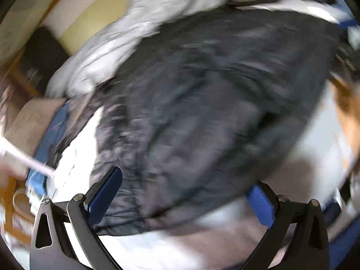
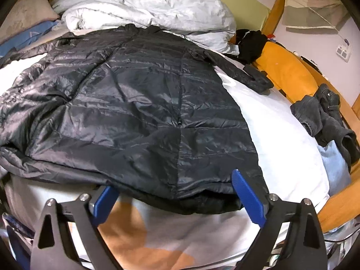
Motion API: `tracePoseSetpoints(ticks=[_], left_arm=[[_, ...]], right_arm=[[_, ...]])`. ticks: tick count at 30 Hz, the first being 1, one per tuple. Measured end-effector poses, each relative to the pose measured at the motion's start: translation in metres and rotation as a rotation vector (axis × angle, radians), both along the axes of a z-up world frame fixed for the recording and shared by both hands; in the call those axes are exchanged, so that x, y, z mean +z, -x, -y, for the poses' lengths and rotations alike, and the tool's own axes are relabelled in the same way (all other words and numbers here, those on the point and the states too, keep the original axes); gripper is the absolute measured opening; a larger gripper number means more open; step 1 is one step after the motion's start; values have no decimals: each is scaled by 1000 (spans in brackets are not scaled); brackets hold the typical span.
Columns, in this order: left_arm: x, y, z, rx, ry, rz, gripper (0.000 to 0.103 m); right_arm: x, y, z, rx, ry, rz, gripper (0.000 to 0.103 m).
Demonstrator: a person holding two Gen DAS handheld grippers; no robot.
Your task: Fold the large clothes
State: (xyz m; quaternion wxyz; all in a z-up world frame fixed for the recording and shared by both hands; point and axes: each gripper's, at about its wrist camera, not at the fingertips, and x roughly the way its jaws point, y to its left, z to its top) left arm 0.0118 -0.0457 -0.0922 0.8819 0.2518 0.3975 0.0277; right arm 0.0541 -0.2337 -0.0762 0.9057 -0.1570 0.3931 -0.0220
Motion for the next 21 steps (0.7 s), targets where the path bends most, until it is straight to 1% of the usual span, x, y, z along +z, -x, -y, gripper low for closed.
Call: tracePoseSetpoints(ticks=[2, 3, 4, 6, 7, 8, 9, 10, 11, 12, 13, 15, 16, 17, 18, 19, 20, 21], left_arm=[[5, -11, -17, 105, -12, 55, 103], [7, -17, -27, 156, -12, 67, 103], [7, -23, -36, 195, 9, 65, 103], [5, -31, -51, 236, 80, 34, 103], [4, -34, -58, 252, 118, 23, 97], [3, -35, -62, 258, 145, 24, 73], [4, -36, -65, 253, 168, 20, 54], [4, -36, -66, 244, 185, 13, 20], [7, -36, -68, 246, 199, 21, 14], [12, -33, -70, 257, 213, 46, 10], [20, -28, -73, 265, 231, 75, 7], [39, -16, -76, 258, 272, 127, 6], [48, -11, -76, 243, 275, 154, 6], [56, -5, -75, 213, 245, 173, 6], [63, 3, -73, 191, 189, 192, 6], [68, 10, -74, 187, 157, 208, 6], [71, 14, -79, 190, 164, 202, 6], [75, 19, -85, 195, 193, 179, 6]], right_arm=[[-5, -4, 1, -33, 62, -11, 95], [-8, -6, 3, -51, 85, -19, 95], [-10, -8, 6, -63, 87, -30, 93], [-8, -9, 11, -61, 49, -37, 73], [-7, -9, 14, -57, 31, -32, 48], [-6, -9, 15, -48, 9, -33, 24], [-5, -9, 17, -41, -11, -36, 18], [-4, -7, 17, -40, -21, -30, 14], [0, -4, 19, -39, -33, -4, 8], [5, 0, 18, -35, -45, 21, 7], [13, 7, 18, -24, -59, 67, 5], [24, 19, 17, -13, -54, 138, 4], [27, 22, 15, -11, -44, 148, 3], [30, 28, 13, -12, -18, 158, 3], [32, 37, 10, 3, -7, 170, 3], [33, 41, 10, 17, -11, 177, 3], [37, 50, 9, 32, -24, 190, 3], [43, 59, 8, 41, -34, 209, 3]])
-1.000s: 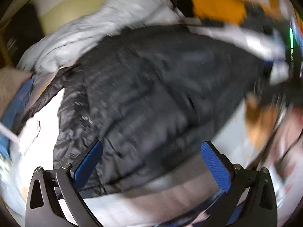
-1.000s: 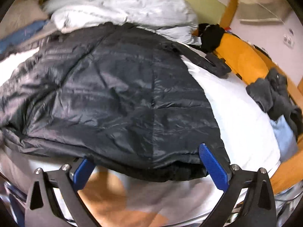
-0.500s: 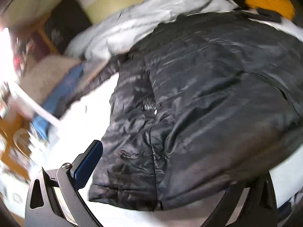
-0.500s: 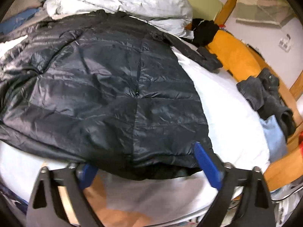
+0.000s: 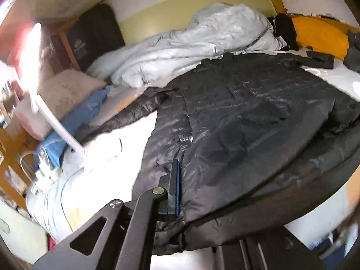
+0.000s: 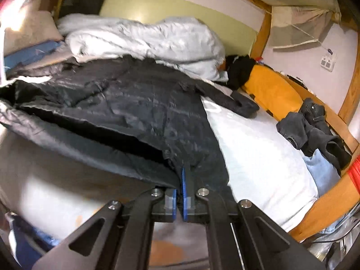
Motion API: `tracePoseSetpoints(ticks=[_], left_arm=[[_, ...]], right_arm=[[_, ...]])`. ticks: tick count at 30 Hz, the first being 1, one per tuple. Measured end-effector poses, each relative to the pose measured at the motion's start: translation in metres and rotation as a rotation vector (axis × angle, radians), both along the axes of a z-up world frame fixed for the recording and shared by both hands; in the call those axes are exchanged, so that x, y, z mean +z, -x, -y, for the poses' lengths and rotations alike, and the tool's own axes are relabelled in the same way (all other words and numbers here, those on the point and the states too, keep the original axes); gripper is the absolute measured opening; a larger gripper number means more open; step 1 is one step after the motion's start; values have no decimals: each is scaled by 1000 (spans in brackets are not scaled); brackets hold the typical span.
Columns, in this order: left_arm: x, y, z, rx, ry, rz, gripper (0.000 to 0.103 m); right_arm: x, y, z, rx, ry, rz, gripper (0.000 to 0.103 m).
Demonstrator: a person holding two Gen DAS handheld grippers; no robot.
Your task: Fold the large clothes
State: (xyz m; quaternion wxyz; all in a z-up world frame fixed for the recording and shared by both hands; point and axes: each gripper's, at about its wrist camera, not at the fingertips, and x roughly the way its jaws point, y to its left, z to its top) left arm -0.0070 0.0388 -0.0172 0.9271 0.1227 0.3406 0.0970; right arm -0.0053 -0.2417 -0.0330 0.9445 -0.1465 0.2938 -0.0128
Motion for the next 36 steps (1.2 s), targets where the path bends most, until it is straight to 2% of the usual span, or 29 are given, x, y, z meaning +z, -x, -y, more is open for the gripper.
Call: tracePoseSetpoints(ticks=[2, 4, 8, 12, 15, 19, 24, 28, 30, 31, 32, 33, 34, 35, 36], left_arm=[[5, 8, -7, -11, 18, -27, 6], [12, 14, -2, -21, -38, -26, 6], [30, -13, 7, -37, -88, -45, 8], [42, -63, 12, -48, -163, -52, 10], [36, -108, 5, -36, -125, -119, 11], [10, -152, -2, -31, -92, -210, 13], [-23, -189, -15, -2, -57, -282, 27], [-38, -203, -26, 35, -25, -281, 50], [-33, -200, -31, 53, -13, -249, 63], [-27, -197, -32, 51, 10, -219, 73], [-21, -194, -33, 41, 36, -193, 83], [-13, -189, -34, 26, 66, -163, 87], [-6, -186, -33, 11, 87, -135, 93], [3, -180, -32, -10, 101, -99, 96], [9, -176, -29, -26, 102, -71, 97]], right_arm=[[12, 13, -1, 11, -3, 49, 3], [26, 21, -4, 24, 3, 85, 3], [52, -7, -3, 41, -21, 91, 3], [63, -59, -1, 37, -55, 40, 3], [59, -100, -4, 37, -56, -31, 3], [41, -142, -6, 26, -52, -86, 3], [5, -187, 1, 12, -112, -174, 4], [-8, -202, 3, 18, -126, -193, 4], [-7, -205, 6, 16, -165, -175, 9], [-5, -206, 6, 11, -172, -158, 20], [-2, -205, 5, 8, -172, -137, 45], [3, -201, 4, 3, -172, -103, 62], [6, -200, 4, -2, -177, -75, 84], [14, -194, 4, -7, -185, -25, 95], [22, -187, 3, -1, -190, 22, 100]])
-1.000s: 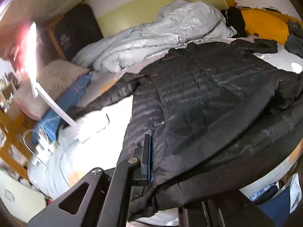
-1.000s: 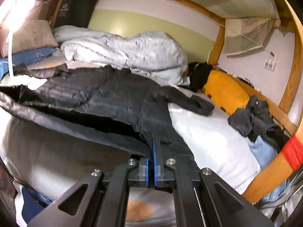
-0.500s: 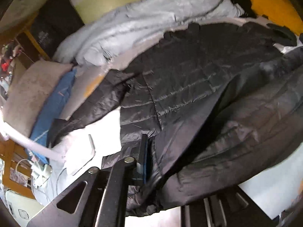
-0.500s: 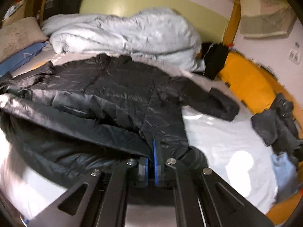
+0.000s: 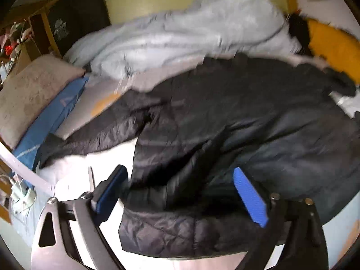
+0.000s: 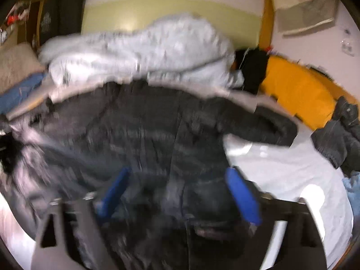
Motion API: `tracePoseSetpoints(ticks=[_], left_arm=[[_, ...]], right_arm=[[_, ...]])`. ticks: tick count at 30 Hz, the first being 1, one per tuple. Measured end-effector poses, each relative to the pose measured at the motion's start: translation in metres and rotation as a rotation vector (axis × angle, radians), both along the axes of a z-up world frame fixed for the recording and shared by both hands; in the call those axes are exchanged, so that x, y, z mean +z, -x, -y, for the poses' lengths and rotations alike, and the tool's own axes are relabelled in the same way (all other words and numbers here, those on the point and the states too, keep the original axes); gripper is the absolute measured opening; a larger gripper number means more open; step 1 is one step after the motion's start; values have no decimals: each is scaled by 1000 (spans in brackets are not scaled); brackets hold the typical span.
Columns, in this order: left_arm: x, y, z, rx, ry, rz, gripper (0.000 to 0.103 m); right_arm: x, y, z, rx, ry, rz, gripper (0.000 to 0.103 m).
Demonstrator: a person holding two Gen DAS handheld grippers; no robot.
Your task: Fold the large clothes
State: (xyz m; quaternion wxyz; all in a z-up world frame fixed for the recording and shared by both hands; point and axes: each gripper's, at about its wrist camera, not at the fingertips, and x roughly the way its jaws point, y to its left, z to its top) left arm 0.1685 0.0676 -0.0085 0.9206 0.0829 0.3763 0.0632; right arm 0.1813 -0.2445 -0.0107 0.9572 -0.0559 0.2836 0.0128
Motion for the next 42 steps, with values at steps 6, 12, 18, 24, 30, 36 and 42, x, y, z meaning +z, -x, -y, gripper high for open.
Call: tracePoseSetpoints(ticks=[6, 12, 18, 24, 30, 36, 42], left_arm=[[9, 13, 19, -75, 6, 31, 103], [-14, -1, 11, 53, -74, -62, 103], [-19, -6, -6, 105, -69, -72, 103], [-20, -3, 0, 80, -79, -81, 103], [-25, -2, -2, 77, -60, -106, 103], [-25, -5, -16, 124, 14, -122, 103], [-13, 0, -16, 89, 70, -77, 102]], right_arm=[[24, 28, 0, 34, -39, 39, 103], [10, 21, 40, 35, -183, -158, 103], [-25, 6, 106, -99, -358, -325, 103], [-30, 5, 86, 18, -213, -338, 74], [-40, -1, 45, 37, 62, -316, 9], [-16, -22, 68, -40, -129, -211, 4], [-4, -38, 55, -65, -135, -151, 3]])
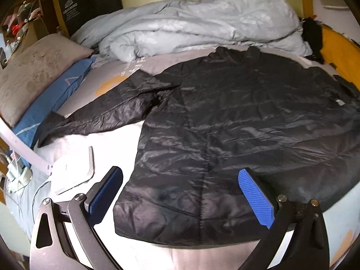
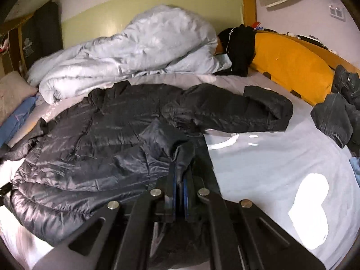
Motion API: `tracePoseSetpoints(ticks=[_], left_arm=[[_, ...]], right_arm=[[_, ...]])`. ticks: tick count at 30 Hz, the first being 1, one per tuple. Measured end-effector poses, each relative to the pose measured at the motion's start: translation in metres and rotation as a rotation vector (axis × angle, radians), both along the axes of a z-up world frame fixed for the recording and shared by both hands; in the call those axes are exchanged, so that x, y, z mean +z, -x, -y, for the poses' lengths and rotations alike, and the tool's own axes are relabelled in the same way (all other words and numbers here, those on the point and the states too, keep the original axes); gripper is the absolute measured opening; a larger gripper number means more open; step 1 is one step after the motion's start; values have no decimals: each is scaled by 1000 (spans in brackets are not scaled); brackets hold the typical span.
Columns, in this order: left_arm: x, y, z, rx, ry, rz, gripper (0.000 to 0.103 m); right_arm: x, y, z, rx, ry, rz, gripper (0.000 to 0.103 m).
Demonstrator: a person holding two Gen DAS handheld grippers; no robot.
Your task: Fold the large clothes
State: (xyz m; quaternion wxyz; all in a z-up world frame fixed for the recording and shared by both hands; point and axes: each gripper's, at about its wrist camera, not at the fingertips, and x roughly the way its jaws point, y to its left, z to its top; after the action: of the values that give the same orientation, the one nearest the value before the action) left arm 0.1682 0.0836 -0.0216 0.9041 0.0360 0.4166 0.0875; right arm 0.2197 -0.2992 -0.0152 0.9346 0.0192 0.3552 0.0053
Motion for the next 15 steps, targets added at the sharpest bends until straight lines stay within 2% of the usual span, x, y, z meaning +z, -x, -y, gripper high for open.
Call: tracePoseSetpoints(ticks=[4, 6, 8, 9, 11, 12, 13, 14, 15], left_arm=[[0, 3, 5, -32, 14, -2, 102], [-6, 1, 4, -24, 63, -44, 102], [-13, 1, 1, -26, 171, -101, 102], [-14, 2, 1, -34, 222, -108, 102], [-7, 6, 3, -40, 246, -68, 102], [0, 9, 7, -49, 234, -28, 102], [7, 12, 12, -70, 224, 11, 102], [13, 15, 16, -96, 223, 38, 102], [18, 19, 22, -134, 227, 63, 102]], right_arm=[[-30, -16, -10, -22, 85, -134, 6], [-21, -7, -14, -48, 136, -81, 25], [-4, 10, -17, -48, 156, 29, 81], [6, 20, -19, -40, 150, 87, 87], [18, 36, -23, -11, 110, 121, 91], [21, 40, -24, 9, 69, 102, 94], [21, 45, -23, 37, -3, 70, 101], [18, 52, -22, 67, -95, 21, 103], [14, 53, -23, 71, -131, -11, 103]])
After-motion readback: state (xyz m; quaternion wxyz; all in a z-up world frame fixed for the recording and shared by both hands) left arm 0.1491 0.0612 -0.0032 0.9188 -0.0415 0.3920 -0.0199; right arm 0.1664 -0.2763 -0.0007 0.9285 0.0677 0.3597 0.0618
